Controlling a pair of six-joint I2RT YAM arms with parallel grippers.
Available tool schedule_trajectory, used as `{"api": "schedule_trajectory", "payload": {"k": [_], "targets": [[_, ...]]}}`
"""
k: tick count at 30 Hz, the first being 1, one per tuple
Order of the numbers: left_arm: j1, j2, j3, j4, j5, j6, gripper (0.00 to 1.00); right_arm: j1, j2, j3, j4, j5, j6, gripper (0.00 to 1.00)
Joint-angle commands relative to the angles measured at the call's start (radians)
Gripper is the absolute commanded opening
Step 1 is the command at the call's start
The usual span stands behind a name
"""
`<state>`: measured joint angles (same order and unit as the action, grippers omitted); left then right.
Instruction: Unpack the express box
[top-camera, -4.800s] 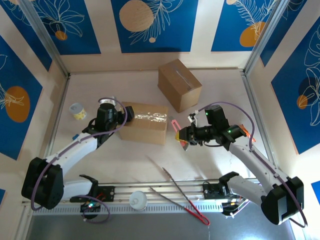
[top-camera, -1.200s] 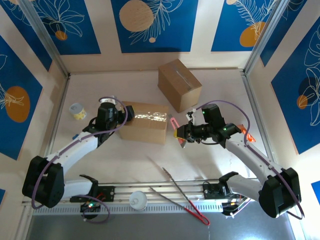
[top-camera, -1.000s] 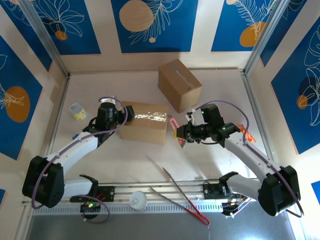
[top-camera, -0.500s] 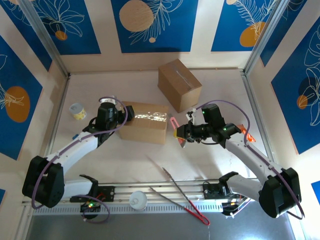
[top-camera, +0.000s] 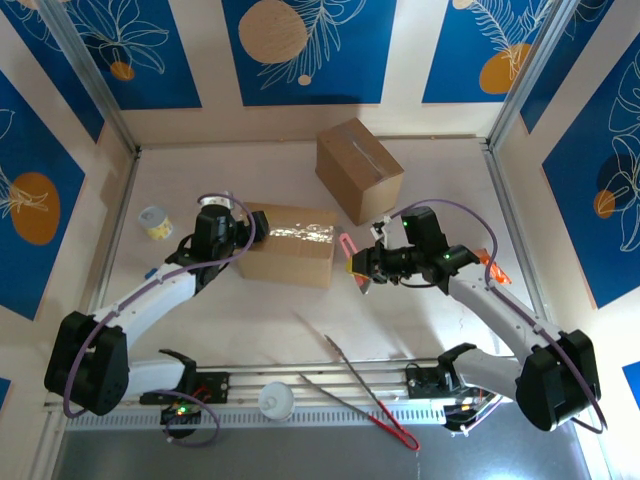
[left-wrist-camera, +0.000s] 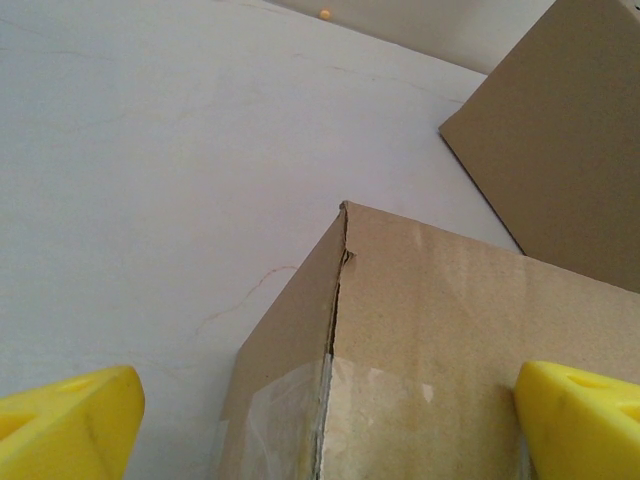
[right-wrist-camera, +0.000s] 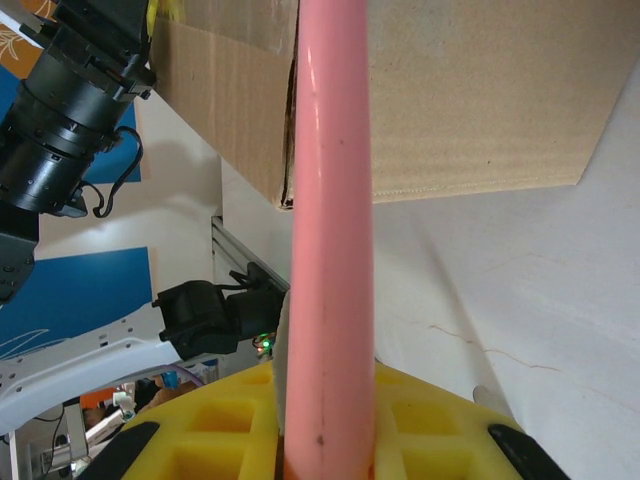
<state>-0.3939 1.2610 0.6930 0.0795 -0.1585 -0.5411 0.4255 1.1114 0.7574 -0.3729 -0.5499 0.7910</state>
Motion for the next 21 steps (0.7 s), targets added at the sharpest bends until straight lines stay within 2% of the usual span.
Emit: {"api": "schedule_trajectory", "payload": {"k": [1,21], "targets": [[-0.002,0.083,-0.074,-0.258,-0.047,0.048,0.95,0.007,0.008,0.036,0.008,-0.022,-0.002,0.0],[-0.002,0.112,-0.08,-0.243,-0.042,0.026,0.95,0.045,-0.001,-0.029,0.044,-0.074,0.022,0.0]]}}
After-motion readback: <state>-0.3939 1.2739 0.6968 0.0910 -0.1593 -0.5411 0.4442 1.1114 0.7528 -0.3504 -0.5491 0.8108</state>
